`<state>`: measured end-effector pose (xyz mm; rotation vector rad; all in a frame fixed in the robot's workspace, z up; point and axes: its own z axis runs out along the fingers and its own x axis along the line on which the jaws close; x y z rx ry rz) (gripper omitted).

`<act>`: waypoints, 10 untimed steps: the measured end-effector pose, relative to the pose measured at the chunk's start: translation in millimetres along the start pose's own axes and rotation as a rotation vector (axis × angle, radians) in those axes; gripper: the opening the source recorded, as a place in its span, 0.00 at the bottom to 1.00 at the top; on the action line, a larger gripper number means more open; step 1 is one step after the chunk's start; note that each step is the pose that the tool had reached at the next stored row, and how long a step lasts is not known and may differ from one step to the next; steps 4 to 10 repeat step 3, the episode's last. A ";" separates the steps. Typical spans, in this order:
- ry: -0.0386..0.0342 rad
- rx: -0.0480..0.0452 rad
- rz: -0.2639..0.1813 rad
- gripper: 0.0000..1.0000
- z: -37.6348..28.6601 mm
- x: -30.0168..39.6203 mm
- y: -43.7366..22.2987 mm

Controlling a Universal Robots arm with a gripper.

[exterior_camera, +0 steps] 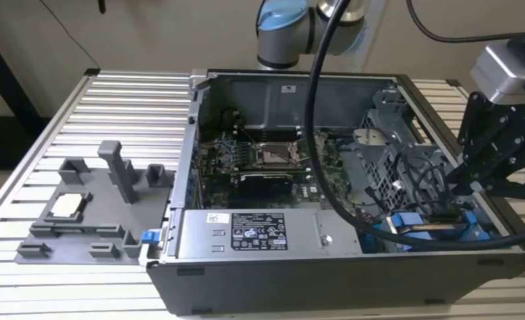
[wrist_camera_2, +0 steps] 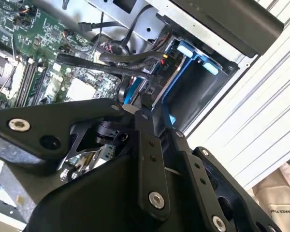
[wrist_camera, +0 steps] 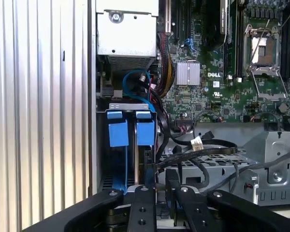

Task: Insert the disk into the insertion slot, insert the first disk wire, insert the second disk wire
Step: 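Insert the second disk wire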

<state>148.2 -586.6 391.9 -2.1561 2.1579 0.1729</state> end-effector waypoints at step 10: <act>0.0000 0.0000 0.000 0.24 -1.1 -0.2 0.0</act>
